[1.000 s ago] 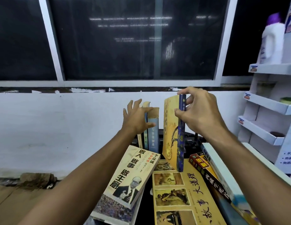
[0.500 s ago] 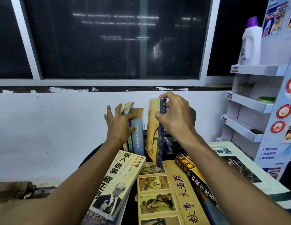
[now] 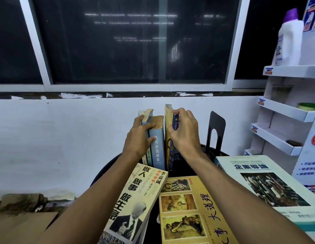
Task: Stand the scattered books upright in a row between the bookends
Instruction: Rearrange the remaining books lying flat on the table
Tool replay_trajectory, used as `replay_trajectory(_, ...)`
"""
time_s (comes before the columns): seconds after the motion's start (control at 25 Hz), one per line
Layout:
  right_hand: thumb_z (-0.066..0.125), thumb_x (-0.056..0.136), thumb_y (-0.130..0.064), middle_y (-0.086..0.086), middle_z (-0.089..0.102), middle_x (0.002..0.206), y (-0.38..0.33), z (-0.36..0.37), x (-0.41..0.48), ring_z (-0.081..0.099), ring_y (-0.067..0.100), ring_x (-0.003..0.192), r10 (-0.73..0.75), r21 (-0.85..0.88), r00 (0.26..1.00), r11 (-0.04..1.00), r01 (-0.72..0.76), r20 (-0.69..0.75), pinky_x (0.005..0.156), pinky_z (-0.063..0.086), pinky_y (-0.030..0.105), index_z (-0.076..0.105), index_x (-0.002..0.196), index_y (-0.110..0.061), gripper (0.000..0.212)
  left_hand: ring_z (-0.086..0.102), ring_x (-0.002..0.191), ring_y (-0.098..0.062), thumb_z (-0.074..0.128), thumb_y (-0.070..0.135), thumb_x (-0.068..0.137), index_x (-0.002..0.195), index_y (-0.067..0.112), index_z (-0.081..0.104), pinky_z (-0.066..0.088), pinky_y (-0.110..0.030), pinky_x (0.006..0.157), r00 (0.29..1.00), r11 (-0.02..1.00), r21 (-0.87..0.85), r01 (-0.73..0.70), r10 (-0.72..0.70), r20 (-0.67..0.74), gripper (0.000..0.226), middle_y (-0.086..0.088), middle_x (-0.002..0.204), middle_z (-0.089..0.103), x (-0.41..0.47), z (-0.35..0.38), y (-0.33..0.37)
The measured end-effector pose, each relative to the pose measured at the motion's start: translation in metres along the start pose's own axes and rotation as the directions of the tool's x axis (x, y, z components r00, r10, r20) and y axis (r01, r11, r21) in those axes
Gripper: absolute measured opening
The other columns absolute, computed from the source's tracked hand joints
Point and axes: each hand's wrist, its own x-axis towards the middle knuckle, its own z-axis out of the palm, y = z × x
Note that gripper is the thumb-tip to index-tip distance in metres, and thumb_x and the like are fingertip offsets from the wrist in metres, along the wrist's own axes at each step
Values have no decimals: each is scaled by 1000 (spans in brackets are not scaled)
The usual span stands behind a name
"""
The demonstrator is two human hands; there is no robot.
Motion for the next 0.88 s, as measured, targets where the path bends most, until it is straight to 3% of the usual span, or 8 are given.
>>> replay_trajectory(0.12,72,86,-4,3,56,112,11,17,-5,56,10,84,13,37,1000,999,-13,-2,72,41,3,60,125,-16,43,48,136,-30,78,24,87,138,23,61,44,-40,106,1000,1000,-4,-10,10,-13,54,0,161,27,-1,2,-1)
replay_trajectory(0.24,72,86,-3,4,56,113,22,30,-9,61,14,89,22,74,1000,997,-22,-5,79,56,25,60,126,-16,44,49,135,-29,78,24,87,137,22,61,45,-41,105,999,1000,-10,-24,23,-22,53,0,161,27,-1,4,-3)
replay_trajectory(0.36,73,86,-3,3,56,114,30,37,-12,61,14,90,27,80,1000,996,-27,2,80,58,29,60,127,-16,45,48,136,-29,78,23,87,137,22,61,45,-42,105,999,999,-19,-32,31,-30,53,0,161,27,0,5,-3)
replay_trajectory(0.48,73,85,-3,3,56,114,34,39,-13,59,12,90,34,123,999,992,-34,3,79,55,26,61,126,-16,44,48,136,-30,78,22,87,137,22,61,45,-42,105,999,999,-18,-40,40,-28,53,-1,162,27,0,6,-3)
replay_trajectory(0.68,75,87,-6,1,55,109,38,31,-11,56,7,87,29,169,998,985,-38,53,76,39,0,63,125,-17,41,48,136,-30,78,22,87,137,24,61,44,-41,105,999,999,-12,-35,34,-30,53,0,162,27,1,6,-2)
replay_trajectory(0.88,72,91,-11,1,58,106,37,21,-7,60,5,87,2,197,994,980,-24,113,79,37,-2,67,122,-15,32,50,134,-31,78,22,87,137,23,61,46,-43,104,999,999,-5,-34,34,-27,53,-1,161,28,1,7,-1)
